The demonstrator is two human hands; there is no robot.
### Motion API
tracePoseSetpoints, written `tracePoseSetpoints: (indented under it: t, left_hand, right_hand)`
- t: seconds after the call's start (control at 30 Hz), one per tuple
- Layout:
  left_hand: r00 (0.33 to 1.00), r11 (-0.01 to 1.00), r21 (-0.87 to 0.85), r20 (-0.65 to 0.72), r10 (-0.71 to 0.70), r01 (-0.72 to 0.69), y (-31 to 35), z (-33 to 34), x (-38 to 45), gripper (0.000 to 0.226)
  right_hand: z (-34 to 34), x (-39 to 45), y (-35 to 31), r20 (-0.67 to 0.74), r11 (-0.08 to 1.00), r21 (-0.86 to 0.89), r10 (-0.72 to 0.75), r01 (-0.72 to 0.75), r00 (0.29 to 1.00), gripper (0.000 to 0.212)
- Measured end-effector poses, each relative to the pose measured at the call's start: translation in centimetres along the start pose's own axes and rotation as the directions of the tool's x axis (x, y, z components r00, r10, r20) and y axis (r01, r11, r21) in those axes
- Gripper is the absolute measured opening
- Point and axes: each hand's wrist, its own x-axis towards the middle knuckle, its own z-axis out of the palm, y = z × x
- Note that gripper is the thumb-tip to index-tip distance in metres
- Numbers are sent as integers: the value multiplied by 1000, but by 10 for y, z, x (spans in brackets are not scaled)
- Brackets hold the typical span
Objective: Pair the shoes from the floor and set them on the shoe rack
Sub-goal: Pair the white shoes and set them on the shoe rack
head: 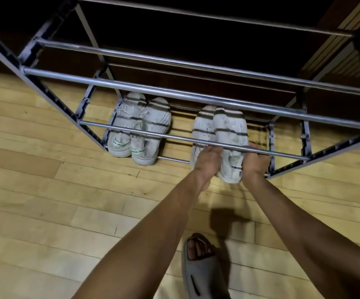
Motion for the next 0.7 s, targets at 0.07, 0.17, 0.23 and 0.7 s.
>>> tracePoseSetpoints:
  t: [0.07, 0.17, 0.23, 0.7]
  left_hand:
    - [1000, 998, 57, 6, -11, 10, -1, 10, 1, 38]
    - [999, 999, 16, -17, -42, 42, -3, 21, -4, 41]
    - [998, 999, -3, -27, -49, 49, -7, 26, -7, 44]
    - [994, 994, -15, -23, -109, 109, -12, 36, 1, 47]
  right_hand:
    - [0, 7, 3, -14, 998, 43, 40, -39, 999, 21]
    - [0, 16, 8, 3, 987, 100, 125, -125, 992, 24]
    - [-1, 23, 12, 18, 982, 112, 149, -150, 989, 16]
    - [-5, 40, 20, 190, 969, 18, 240, -248, 952, 22]
